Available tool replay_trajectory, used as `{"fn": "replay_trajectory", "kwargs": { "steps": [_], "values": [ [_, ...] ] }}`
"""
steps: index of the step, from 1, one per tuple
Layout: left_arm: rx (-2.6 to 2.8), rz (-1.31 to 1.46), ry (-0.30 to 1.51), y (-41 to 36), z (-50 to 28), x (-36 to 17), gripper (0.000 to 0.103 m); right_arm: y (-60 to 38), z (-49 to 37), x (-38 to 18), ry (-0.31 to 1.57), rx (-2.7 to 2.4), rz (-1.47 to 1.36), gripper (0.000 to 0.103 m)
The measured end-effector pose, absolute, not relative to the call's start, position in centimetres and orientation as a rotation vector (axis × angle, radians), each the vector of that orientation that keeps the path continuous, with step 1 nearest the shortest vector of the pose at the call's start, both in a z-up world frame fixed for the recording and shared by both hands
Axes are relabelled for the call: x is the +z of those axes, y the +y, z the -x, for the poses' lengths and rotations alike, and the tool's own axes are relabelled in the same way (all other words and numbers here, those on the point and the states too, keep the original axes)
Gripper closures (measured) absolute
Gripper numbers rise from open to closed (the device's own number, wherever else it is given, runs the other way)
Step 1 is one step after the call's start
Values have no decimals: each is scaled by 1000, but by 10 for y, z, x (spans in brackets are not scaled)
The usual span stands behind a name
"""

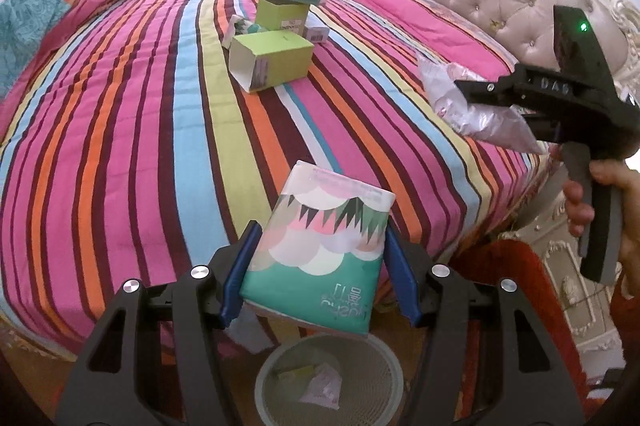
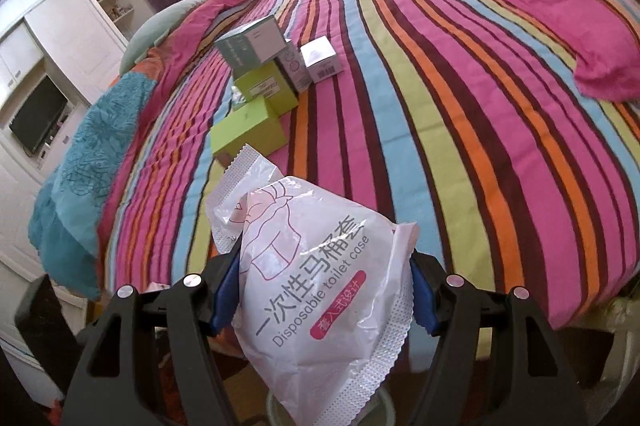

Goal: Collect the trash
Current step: 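Carry the tissue pack and the packet down over the wastebasket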

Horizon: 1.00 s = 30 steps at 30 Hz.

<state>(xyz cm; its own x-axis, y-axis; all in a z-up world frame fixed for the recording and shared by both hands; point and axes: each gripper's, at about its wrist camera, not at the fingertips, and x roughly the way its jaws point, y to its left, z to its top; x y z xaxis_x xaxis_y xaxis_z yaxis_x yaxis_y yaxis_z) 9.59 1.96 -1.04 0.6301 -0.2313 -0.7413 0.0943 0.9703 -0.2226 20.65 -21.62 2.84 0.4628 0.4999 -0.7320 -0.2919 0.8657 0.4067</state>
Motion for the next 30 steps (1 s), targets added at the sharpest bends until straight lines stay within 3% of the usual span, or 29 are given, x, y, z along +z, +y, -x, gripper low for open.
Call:
{"fn": "replay_trajectory", "kwargs": {
  "steps": [30],
  "values": [
    [-239,101,1089,-4,-19,-63,44,-206,-90,-41,1204,519,-257,38]
  ]
}}
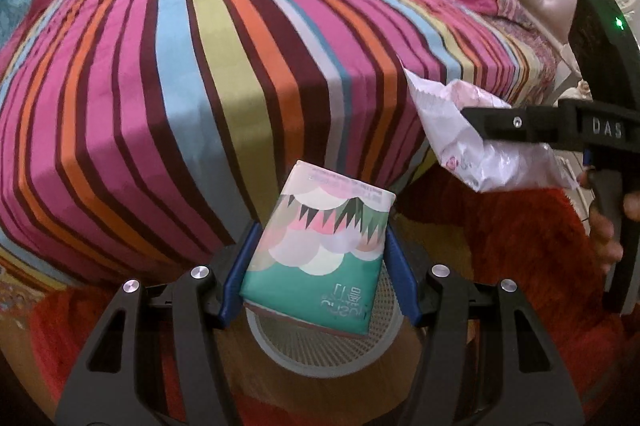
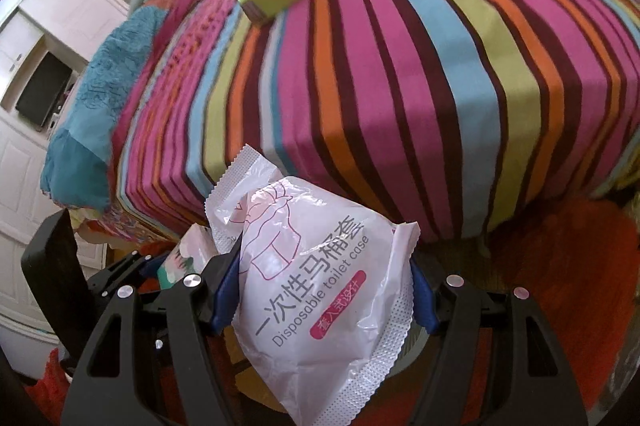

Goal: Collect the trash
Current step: 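Carry the tissue pack and the packet down over the wastebasket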

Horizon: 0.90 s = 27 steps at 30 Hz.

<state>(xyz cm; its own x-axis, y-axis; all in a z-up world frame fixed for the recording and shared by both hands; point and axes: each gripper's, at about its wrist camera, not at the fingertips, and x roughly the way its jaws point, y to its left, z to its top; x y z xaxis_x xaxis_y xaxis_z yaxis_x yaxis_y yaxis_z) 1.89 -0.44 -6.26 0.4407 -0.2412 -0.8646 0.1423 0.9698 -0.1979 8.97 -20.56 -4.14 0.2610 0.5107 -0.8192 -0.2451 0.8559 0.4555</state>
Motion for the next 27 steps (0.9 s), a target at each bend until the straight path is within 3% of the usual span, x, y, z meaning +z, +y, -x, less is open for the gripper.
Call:
{"fn": "replay_trajectory", "kwargs": {
  "steps": [27],
  "values": [
    [-257,219,1367,-8,-27,-124,44,-189,-80,-123,1548,477,-224,38]
  ]
}}
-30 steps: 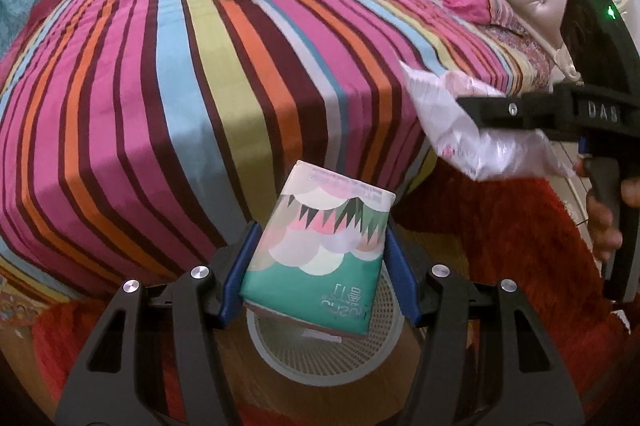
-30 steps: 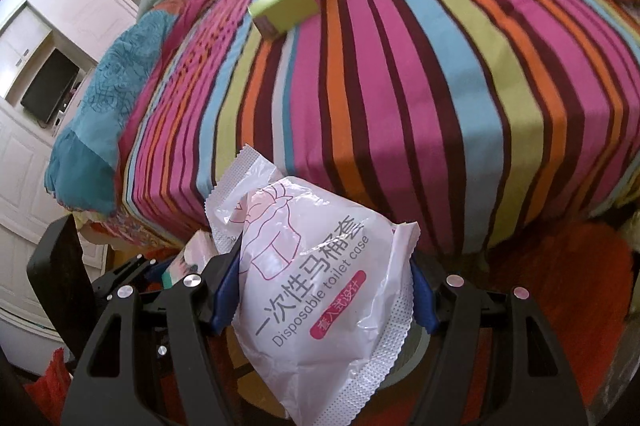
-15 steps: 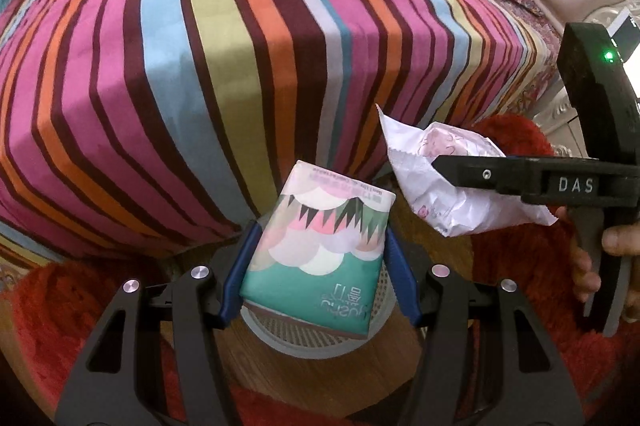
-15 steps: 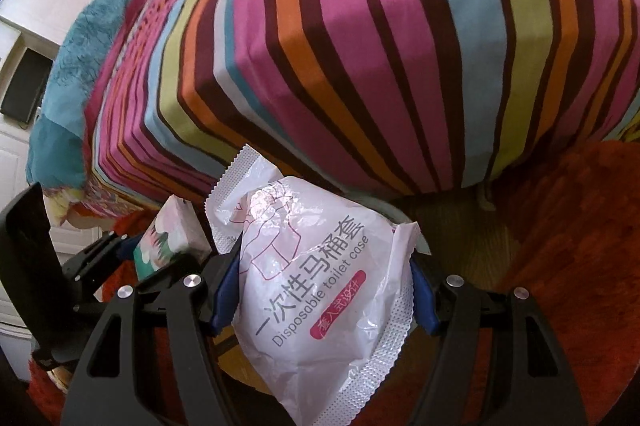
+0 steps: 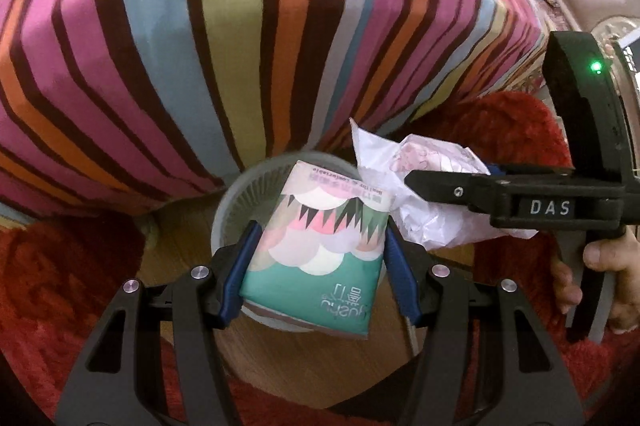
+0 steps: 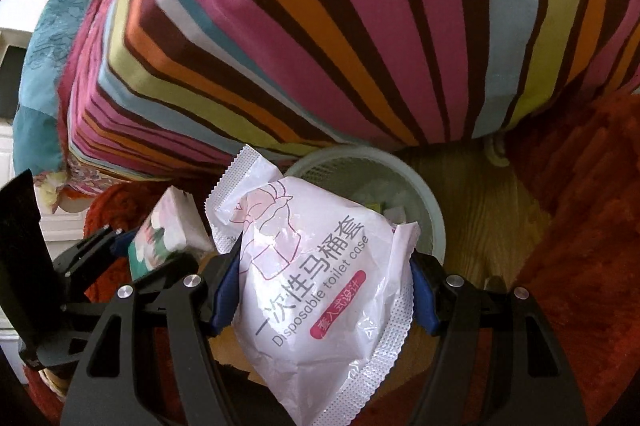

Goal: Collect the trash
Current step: 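Carry the tissue pack and the packet down over the wastebasket, then open the left tool dropping the tissue pack while the right tool drops the packet into the wastebasket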

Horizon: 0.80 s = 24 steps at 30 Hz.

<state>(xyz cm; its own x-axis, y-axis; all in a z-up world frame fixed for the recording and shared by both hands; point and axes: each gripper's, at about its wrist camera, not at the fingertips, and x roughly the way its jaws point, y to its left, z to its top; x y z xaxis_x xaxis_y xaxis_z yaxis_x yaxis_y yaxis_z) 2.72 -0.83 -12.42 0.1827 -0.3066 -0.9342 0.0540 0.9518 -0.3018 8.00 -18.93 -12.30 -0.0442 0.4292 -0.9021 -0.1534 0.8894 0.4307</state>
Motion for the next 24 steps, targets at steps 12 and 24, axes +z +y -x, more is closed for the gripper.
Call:
{"fn": "replay_trajectory", "kwargs": {
  "steps": [12,24],
  "values": [
    [-242,223,1530,-9,-34,-157,44,-169,-81,-154,1686,440,-167,38],
    [-196,227,1721,-5,-40,-196,44,-162,-83,-200,1844,375,-220,38]
  ]
}}
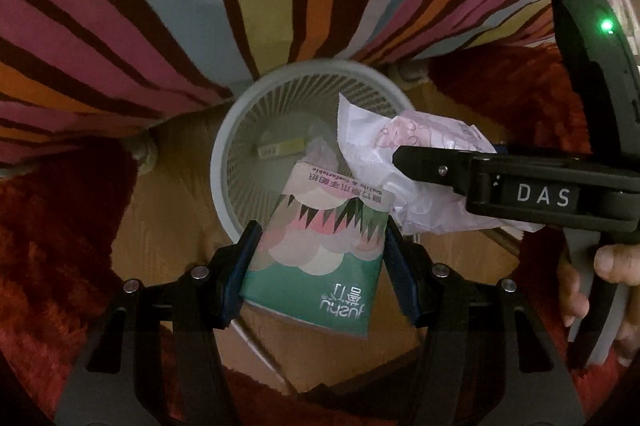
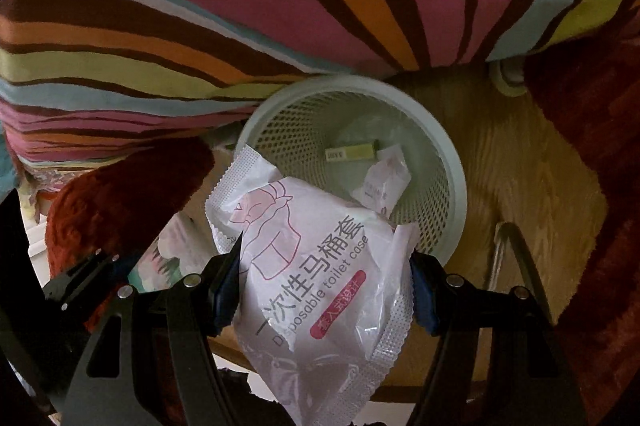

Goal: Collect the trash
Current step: 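Open the left tool dropping the tissue pack while the right tool drops the packet into the wastebasket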

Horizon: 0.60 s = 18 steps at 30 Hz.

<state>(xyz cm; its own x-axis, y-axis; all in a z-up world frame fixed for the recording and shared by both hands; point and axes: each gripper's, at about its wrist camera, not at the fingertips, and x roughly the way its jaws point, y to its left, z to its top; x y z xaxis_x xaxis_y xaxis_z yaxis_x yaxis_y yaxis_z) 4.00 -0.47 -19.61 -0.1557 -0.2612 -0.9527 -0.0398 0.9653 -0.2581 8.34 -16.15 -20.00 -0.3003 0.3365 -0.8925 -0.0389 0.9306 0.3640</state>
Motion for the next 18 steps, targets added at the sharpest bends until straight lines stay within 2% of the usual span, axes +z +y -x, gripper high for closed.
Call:
{"fn": "replay_trajectory", "kwargs": {
  "steps": [10,12,14,15,18],
  "values": [
    [-217,248,1827,-10,-41,-216,41,-163,-87,-225,1904,281,-215,35],
    [-216,256,1838,-10,-40,-218,39,-167,-87,-228,1911,258,-228,26],
    [-206,266,1841,-9,-41,-220,23,-171,-87,-230,1912,248,-263,14],
    [-205,272,1840,-9,-42,-221,21,-173,-88,-230,1909,247,-284,8],
    [-210,286,1842,-10,-42,-222,20,-178,-89,-232,1907,236,-325,8]
  ]
}}
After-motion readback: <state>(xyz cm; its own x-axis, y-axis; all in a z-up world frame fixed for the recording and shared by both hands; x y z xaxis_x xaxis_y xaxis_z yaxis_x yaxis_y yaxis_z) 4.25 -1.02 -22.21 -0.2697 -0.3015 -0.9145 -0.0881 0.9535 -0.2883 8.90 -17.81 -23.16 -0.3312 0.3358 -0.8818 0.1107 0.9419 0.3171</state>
